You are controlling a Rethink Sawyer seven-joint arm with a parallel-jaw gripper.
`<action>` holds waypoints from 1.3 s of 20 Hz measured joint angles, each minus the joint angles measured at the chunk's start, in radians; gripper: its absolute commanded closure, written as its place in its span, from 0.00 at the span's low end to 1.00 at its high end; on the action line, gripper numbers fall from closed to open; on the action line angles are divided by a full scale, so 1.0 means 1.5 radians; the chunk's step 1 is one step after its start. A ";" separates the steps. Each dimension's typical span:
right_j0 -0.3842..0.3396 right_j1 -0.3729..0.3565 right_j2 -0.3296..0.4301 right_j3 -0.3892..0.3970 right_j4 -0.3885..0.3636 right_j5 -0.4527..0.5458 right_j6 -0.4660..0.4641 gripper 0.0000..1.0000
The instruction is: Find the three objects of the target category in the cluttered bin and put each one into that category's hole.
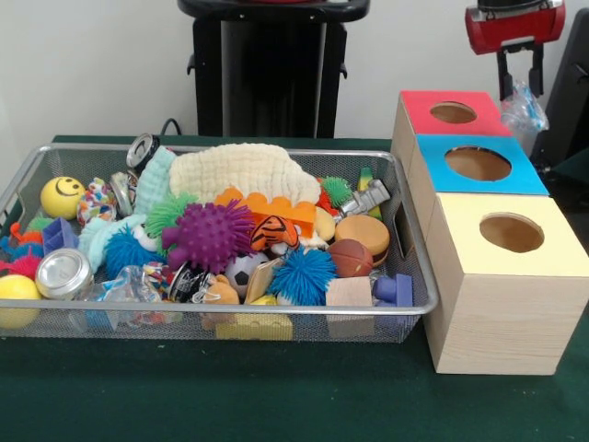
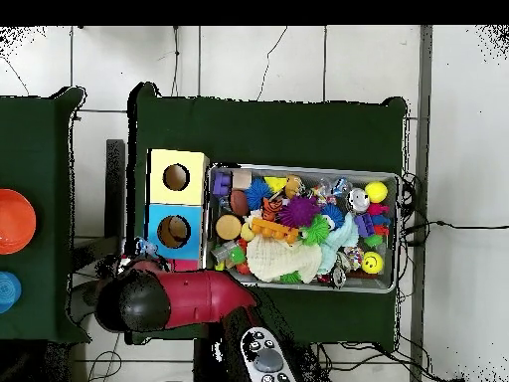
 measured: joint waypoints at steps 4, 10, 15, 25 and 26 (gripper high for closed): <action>-0.007 0.008 0.004 -0.011 0.000 0.000 0.000 1.00; -0.022 0.020 0.004 -0.022 -0.003 0.003 0.000 1.00; -0.026 0.022 0.003 -0.040 -0.022 0.013 0.000 1.00; -0.026 0.022 0.000 -0.060 -0.062 0.026 0.000 1.00; -0.026 0.022 -0.002 -0.060 -0.066 0.026 0.000 1.00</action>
